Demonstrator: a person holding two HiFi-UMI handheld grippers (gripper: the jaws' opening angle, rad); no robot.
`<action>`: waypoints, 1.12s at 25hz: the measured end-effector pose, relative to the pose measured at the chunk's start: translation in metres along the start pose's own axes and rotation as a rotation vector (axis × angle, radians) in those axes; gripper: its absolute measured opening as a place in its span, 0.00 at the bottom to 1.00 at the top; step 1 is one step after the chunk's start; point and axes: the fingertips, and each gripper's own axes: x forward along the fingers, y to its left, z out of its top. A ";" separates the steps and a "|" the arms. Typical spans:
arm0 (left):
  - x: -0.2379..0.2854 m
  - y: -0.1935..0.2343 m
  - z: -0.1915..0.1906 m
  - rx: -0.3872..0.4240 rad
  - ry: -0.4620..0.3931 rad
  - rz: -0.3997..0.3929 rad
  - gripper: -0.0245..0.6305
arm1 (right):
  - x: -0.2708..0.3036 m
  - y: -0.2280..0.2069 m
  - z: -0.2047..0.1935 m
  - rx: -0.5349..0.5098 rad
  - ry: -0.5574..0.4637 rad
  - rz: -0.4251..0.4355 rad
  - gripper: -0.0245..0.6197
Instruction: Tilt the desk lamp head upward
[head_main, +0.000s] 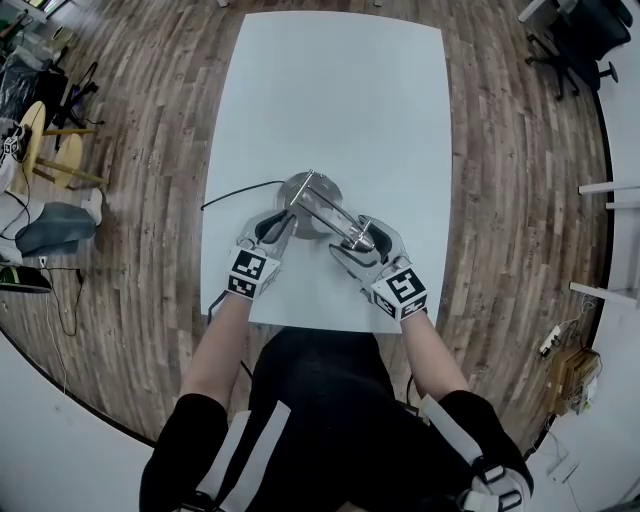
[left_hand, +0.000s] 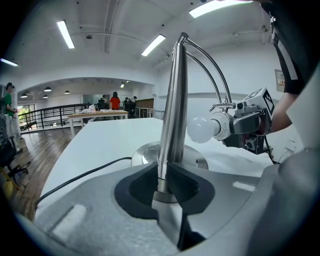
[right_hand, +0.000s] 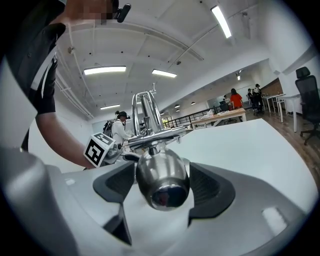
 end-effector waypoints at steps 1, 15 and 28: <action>0.001 0.000 0.000 0.008 0.006 -0.004 0.13 | 0.001 0.000 0.001 0.002 -0.004 -0.001 0.57; 0.004 0.002 0.000 -0.003 0.034 -0.030 0.13 | 0.005 -0.004 0.004 0.025 -0.019 -0.016 0.51; 0.005 0.003 -0.002 0.002 0.054 -0.026 0.13 | -0.010 -0.004 0.011 0.010 0.017 -0.036 0.51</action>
